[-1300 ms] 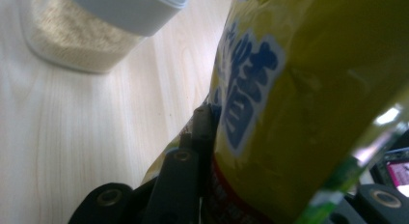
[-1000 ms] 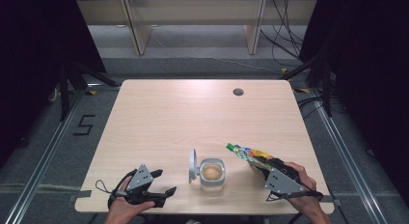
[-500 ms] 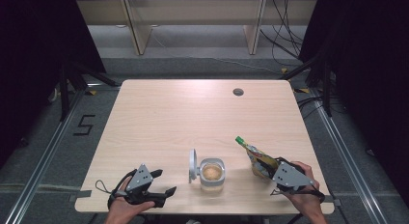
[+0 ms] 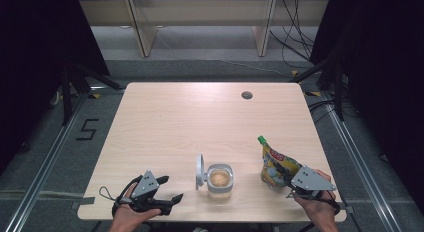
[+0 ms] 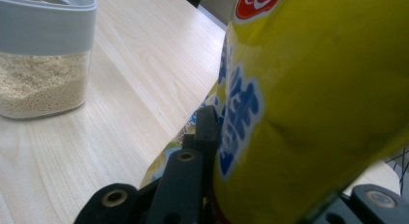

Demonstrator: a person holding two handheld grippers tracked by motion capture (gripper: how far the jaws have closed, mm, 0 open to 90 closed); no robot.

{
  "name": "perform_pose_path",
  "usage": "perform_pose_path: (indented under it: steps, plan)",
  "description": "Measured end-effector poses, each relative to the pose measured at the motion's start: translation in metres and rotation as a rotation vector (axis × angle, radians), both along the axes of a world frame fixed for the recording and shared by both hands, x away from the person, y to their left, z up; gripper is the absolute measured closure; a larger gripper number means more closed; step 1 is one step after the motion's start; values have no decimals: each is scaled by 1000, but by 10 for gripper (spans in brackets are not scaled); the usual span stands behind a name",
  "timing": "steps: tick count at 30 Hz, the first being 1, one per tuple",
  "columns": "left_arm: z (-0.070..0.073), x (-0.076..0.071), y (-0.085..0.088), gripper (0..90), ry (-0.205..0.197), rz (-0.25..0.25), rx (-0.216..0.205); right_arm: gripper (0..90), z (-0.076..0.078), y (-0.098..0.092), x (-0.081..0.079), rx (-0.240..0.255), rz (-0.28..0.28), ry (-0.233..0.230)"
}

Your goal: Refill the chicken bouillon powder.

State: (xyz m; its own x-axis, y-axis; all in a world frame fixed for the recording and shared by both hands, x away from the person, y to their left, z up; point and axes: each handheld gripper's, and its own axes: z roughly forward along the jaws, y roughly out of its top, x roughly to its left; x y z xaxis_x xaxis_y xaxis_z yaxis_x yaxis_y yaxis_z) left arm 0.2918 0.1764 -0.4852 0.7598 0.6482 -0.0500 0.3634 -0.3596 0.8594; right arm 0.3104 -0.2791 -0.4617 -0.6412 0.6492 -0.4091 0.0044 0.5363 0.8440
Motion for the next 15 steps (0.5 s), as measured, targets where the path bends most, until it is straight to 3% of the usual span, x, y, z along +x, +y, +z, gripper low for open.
perform_pose_path:
  steps: [7,15]
  plan:
    - [0,-1,0,219,7,4,6,786,-2,-5,-4,42,-30,23]
    - [0,0,0,219,6,4,2,740,-2,-6,-9,31,-59,22]
